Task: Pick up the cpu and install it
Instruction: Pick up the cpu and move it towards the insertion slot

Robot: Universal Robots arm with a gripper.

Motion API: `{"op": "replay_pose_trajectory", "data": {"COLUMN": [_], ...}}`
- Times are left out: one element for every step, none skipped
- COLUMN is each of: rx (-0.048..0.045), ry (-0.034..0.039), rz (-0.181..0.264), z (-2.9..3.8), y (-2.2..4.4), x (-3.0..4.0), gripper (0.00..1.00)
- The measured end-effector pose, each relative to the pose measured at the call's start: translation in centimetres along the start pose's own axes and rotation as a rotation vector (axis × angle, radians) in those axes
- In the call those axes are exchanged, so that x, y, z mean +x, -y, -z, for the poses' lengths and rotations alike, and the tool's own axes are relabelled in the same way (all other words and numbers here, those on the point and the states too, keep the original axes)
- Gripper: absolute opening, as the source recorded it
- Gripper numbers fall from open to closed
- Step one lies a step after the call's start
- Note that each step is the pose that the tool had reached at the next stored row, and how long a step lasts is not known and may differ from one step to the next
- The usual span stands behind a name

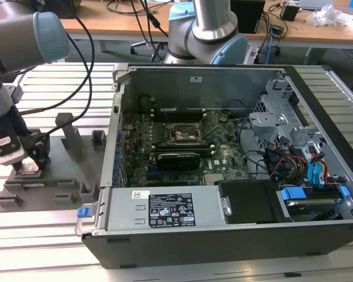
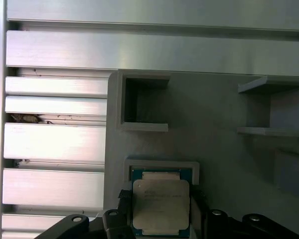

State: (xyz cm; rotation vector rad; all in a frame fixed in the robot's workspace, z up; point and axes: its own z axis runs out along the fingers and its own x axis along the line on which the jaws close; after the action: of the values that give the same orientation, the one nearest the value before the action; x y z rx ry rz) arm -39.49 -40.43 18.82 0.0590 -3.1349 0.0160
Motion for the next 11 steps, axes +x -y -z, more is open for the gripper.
{"op": "replay_pose_trajectory", "data": {"rx": [-0.0001,0.0,0.0001,0.0001,0.0001,0.0,-0.0001,0.0001,0.0002,0.0001,0.0001], "ry": [0.0002,0.0001,-0.0001,-0.0001,-0.0001,-0.0001,0.0002,-0.0002,-0.0003,-0.0002,-0.0002], "rz": [0.0,0.0,0.0,0.0,0.0,0.0,0.0,0.0,0.0,0.0,0.0], "z": [0.08,0.26,0.55,0.69,0.82,0.91,0.93,1.08,1.17,1.24,1.4], "y": [0.0,0.0,0.01,0.01,0.01,0.0,0.01,0.01,0.01,0.01,0.01], "x": [0.0,0.0,0.0,0.0,0.01,0.01,0.0,0.01,0.01,0.01,0.01], "gripper": [0.55,0.55,0.55,0.55,0.55,0.55,0.55,0.55,0.55,0.55,0.55]}}
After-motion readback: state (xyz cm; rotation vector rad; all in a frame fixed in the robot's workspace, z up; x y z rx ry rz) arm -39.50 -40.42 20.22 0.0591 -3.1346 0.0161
